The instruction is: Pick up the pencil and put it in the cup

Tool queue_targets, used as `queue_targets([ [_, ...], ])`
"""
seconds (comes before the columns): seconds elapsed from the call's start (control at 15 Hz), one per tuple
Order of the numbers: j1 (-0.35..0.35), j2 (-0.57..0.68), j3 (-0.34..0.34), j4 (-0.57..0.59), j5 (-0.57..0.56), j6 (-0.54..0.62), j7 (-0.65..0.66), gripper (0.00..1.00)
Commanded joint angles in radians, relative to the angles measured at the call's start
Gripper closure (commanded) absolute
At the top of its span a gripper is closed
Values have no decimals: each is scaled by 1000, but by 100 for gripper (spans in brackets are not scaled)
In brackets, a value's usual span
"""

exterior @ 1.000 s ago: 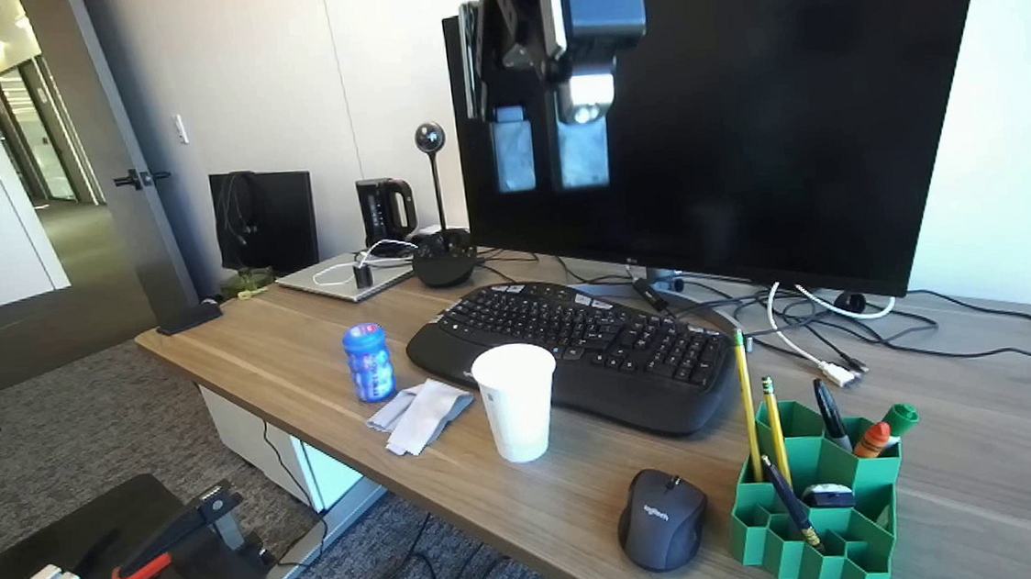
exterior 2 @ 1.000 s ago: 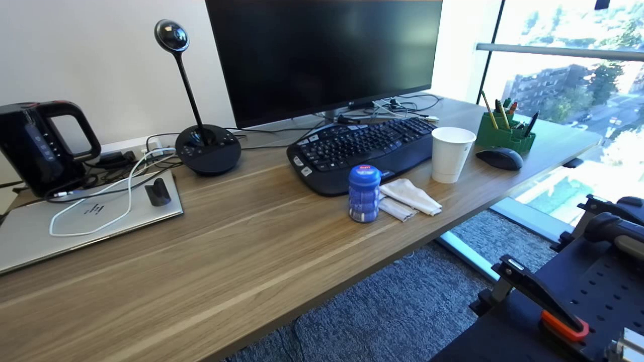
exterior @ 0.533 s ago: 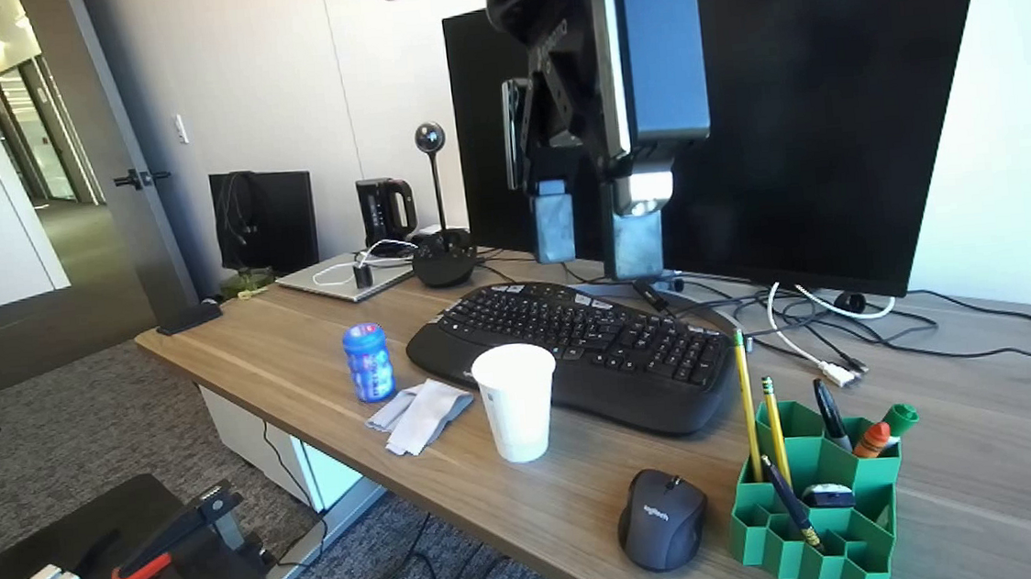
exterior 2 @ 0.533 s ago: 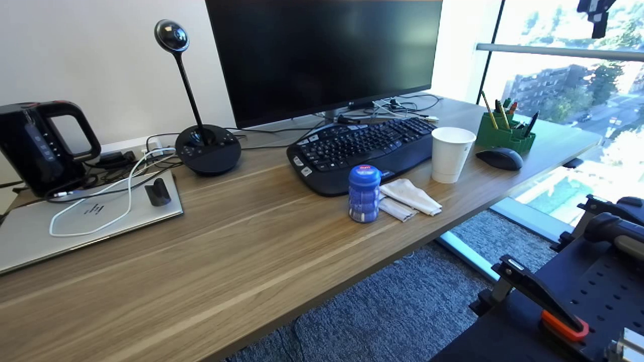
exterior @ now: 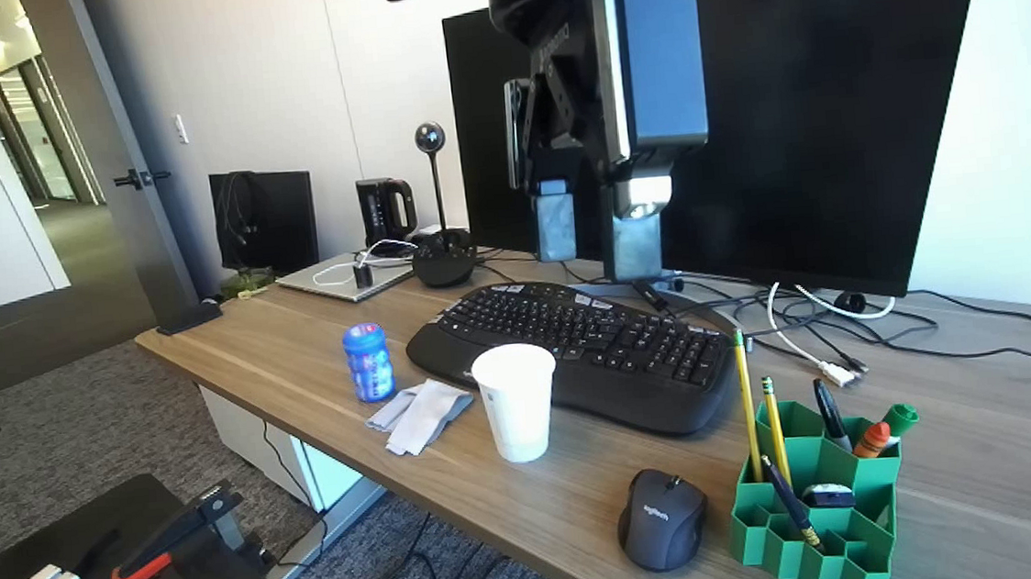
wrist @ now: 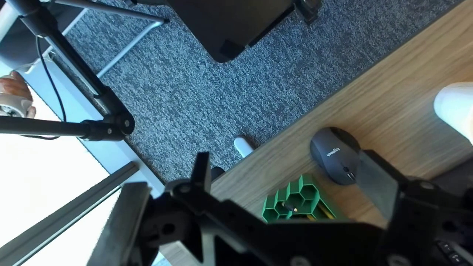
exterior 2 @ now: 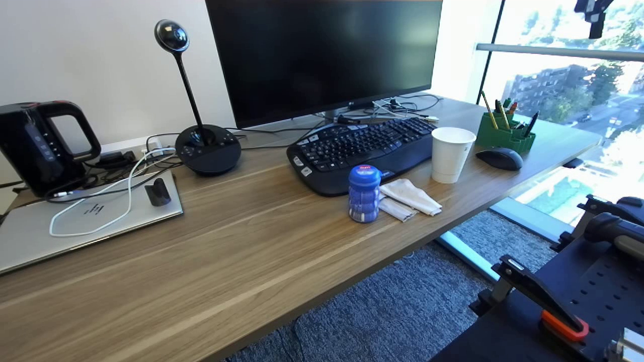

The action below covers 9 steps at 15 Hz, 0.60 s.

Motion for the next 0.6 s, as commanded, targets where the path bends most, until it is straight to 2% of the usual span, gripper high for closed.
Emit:
queue_targets([
  [0.0, 12, 0, -12, 2, 0, -2, -1, 0],
  [0.33, 11, 4, -13, -1, 16, 3, -31, 0],
  [0.53, 13, 25, -12, -7, -13, 10, -23, 0],
])
